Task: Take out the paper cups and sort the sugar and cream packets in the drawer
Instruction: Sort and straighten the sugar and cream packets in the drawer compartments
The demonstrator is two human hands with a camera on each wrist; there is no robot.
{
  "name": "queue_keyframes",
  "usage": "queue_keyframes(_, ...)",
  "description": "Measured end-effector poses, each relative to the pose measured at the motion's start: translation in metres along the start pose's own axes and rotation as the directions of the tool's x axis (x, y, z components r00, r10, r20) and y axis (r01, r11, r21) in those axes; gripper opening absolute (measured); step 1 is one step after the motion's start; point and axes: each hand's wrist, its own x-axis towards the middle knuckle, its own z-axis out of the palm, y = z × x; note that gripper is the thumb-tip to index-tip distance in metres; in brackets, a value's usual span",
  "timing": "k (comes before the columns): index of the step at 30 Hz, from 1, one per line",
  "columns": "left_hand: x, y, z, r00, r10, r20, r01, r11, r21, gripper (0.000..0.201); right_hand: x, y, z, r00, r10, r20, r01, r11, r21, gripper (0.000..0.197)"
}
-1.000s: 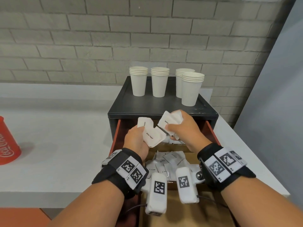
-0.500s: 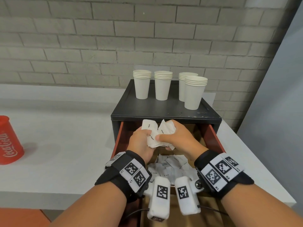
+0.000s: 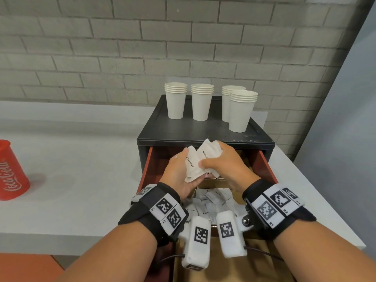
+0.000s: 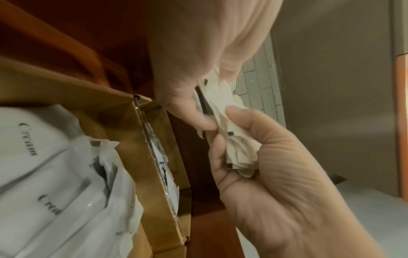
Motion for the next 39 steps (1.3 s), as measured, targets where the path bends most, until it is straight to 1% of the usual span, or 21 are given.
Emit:
queue_keyframes(2, -0.001, 0.001, 0.000, 0.999, 0.009, 0.031, -0.008, 1.000, -0.023, 0.023, 0.001, 0.000, -0.003, 1.000, 0.009, -0.022, -0.007, 0.993, 0.114, 0.041)
queue_keyframes(4, -0.003, 0.002, 0.000, 0.999, 0.033, 0.029, -0.032, 0.999, -0.022, 0.017, 0.002, 0.001, -0.007, 0.999, 0.017, -0.039, -0.008, 0.976, 0.216, 0.035)
queue_keyframes(5, -0.003, 0.003, 0.000, 0.999, 0.050, 0.019, -0.050, 0.999, 0.000, 0.017, 0.003, 0.002, -0.009, 0.998, 0.018, -0.053, -0.004, 0.970, 0.244, 0.031)
queue_keyframes(7, -0.004, 0.004, 0.001, 0.998, 0.068, -0.011, -0.068, 0.996, 0.049, 0.028, 0.004, 0.002, -0.013, 0.996, 0.020, -0.084, 0.004, 0.963, 0.270, 0.026)
queue_keyframes(9, -0.002, 0.005, 0.001, 0.996, 0.083, -0.040, -0.080, 0.995, 0.062, 0.038, 0.005, 0.002, -0.017, 0.996, 0.016, -0.090, 0.010, 0.958, 0.285, 0.026)
queue_keyframes(12, -0.001, 0.007, 0.000, 0.990, 0.115, -0.084, -0.110, 0.992, 0.064, 0.045, 0.005, 0.003, -0.025, 0.995, 0.022, -0.100, 0.009, 0.954, 0.300, 0.027)
queue_keyframes(15, 0.002, 0.008, -0.003, 0.971, 0.170, -0.169, -0.165, 0.985, 0.043, 0.050, 0.006, 0.003, -0.029, 0.989, 0.040, -0.140, 0.001, 0.959, 0.285, 0.035)
queue_keyframes(17, 0.004, 0.008, -0.005, 0.953, 0.214, -0.213, -0.205, 0.977, 0.064, 0.043, 0.006, 0.003, -0.029, 0.987, 0.040, -0.156, 0.004, 0.962, 0.271, 0.040)
queue_keyframes(19, 0.004, 0.008, -0.007, 0.938, 0.253, -0.238, -0.232, 0.966, 0.114, 0.026, 0.006, 0.003, -0.027, 0.989, 0.034, -0.143, 0.006, 0.963, 0.270, 0.041)
queue_keyframes(20, 0.004, 0.009, -0.007, 0.930, 0.273, -0.247, -0.247, 0.960, 0.132, 0.022, 0.005, 0.002, -0.024, 0.992, 0.031, -0.126, 0.005, 0.963, 0.271, 0.041)
queue_keyframes(22, 0.006, 0.008, -0.008, 0.921, 0.295, -0.254, -0.265, 0.953, 0.146, 0.022, 0.004, 0.002, -0.018, 0.996, 0.023, -0.087, 0.002, 0.961, 0.276, 0.041)
queue_keyframes(24, 0.007, 0.006, -0.009, 0.927, 0.288, -0.240, -0.260, 0.955, 0.141, 0.018, 0.003, 0.003, -0.009, 0.998, 0.003, -0.057, 0.013, 0.963, 0.268, 0.040)
queue_keyframes(28, 0.007, 0.006, -0.011, 0.955, 0.235, -0.180, -0.235, 0.972, 0.020, 0.031, 0.002, 0.005, 0.001, 0.999, -0.027, -0.018, 0.031, 0.965, 0.260, 0.045)
queue_keyframes(30, 0.006, 0.006, -0.010, 0.965, 0.211, -0.156, -0.216, 0.976, -0.016, 0.025, 0.002, 0.005, 0.002, 0.999, -0.034, -0.003, 0.034, 0.963, 0.266, 0.046)
queue_keyframes(32, 0.005, 0.005, -0.008, 0.970, 0.192, -0.146, -0.196, 0.981, -0.009, 0.012, 0.001, 0.005, 0.003, 0.999, -0.043, 0.004, 0.040, 0.960, 0.276, 0.046)
queue_keyframes(34, 0.003, 0.003, -0.005, 0.977, 0.173, -0.128, -0.172, 0.985, 0.019, 0.005, 0.001, 0.004, 0.003, 0.999, -0.051, 0.009, 0.046, 0.949, 0.312, 0.042)
queue_keyframes(37, 0.002, 0.003, -0.003, 0.988, 0.136, -0.068, -0.132, 0.989, 0.059, 0.011, 0.000, 0.004, 0.001, 0.998, -0.055, 0.012, 0.048, 0.935, 0.353, 0.033)
queue_keyframes(39, 0.001, 0.003, -0.002, 0.992, 0.128, -0.019, -0.126, 0.990, 0.060, 0.011, 0.000, 0.003, -0.001, 0.999, -0.051, 0.018, 0.040, 0.920, 0.391, 0.028)
